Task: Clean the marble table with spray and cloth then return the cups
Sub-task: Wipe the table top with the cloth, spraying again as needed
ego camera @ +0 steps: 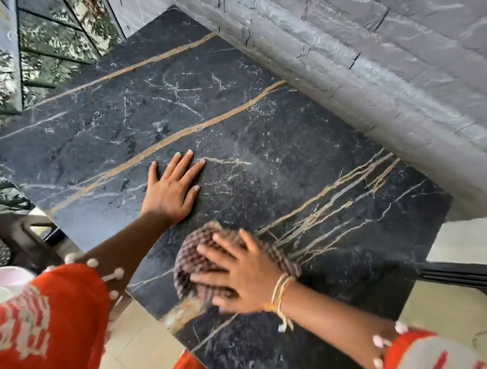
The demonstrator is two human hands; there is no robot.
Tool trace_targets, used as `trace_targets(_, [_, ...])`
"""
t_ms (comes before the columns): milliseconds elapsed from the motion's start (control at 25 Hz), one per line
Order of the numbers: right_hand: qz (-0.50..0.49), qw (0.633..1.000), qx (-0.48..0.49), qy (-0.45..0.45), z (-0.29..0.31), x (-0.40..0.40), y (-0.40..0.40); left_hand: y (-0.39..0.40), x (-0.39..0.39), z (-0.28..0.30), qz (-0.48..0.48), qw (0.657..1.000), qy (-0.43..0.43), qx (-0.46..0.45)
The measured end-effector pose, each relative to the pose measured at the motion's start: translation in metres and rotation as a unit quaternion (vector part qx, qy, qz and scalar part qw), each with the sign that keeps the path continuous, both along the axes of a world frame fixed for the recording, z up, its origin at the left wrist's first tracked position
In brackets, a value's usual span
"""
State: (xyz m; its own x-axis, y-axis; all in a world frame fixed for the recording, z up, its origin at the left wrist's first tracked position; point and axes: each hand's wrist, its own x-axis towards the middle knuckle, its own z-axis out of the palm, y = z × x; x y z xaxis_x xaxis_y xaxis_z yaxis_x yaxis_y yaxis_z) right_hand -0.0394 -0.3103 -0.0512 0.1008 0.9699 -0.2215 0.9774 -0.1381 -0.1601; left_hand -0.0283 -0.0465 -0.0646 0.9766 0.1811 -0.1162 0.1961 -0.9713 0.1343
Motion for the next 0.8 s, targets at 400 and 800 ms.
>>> trace_targets(400, [-0.628, 0.775, -0.064, -0.019, 0.012, 0.233, -0.117, -0.021, -0.075, -0.003, 0.018, 0.998, -0.04, -0.054])
trace_targets(800, [-0.206, 0.978, -0.019, -0.032, 0.004, 0.0, 0.028, -0.009, -0.141, -0.006, 0.371, 0.92, -0.086, -0.092])
